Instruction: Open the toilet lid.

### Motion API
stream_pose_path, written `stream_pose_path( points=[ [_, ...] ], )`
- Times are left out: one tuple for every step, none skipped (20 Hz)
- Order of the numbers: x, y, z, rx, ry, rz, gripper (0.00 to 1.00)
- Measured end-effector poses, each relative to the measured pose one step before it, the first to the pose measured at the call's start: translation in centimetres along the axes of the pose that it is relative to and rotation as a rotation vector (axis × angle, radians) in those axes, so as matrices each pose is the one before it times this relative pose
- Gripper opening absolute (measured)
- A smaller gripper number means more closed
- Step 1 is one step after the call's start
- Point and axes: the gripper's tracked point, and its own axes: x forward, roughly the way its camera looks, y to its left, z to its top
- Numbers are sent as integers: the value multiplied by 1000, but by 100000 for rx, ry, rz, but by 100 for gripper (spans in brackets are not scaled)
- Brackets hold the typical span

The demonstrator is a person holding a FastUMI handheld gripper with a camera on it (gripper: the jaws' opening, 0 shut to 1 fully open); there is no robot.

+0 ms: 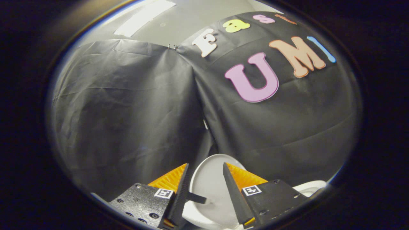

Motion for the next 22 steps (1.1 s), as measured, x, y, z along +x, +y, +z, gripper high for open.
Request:
stream_pose_path(
  points=[
    [-617, -1399, 746, -1725, -918, -2937, 64],
    [-816, -1296, 846, -1310, -904, -2355, 64],
    [-572, -1231, 633, -1337, -890, -2132, 65],
    [-765, -1368, 621, -1281, -744, -2513, 65],
    [-762, -1485, 388, -1277, -427, -2312, 65],
    [-911, -1501, 393, -1573, -636, -2150, 65],
    [-746, -1076, 287, -1423, -573, -1527, 65],
    [-878, -1409, 203, -1591, -681, -1786, 65],
    [-956, -1444, 124, -1407, -755, -2171, 65],
    [-975, -1701, 68, -1036, -695, -2805, 65],
    [-1179, -1909, 73, -731, -664, -3122, 65],
    [-1209, -1646, -47, -646, -546, -2738, 65],
    [-1196, -1283, -130, -916, -771, -1796, 65],
    [-1167, -1363, -63, -902, -490, -1273, 65],
    [-1130, -1429, -45, -862, -69, -1414, 65],
    [-990, -1570, -146, -1056, 549, -2029, 65],
    [-812, -1785, -140, -968, 605, -2687, 65],
    [-982, -1947, -157, -540, -2, -3012, 65],
    [-1151, -1933, -338, -55, -203, -2132, 64],
    [-894, -1693, -225, 109, -396, -1961, 64],
    [-911, -1623, -143, 505, -527, -2183, 63],
    [-729, -1646, -121, 769, -240, -1861, 62]
  ],
)
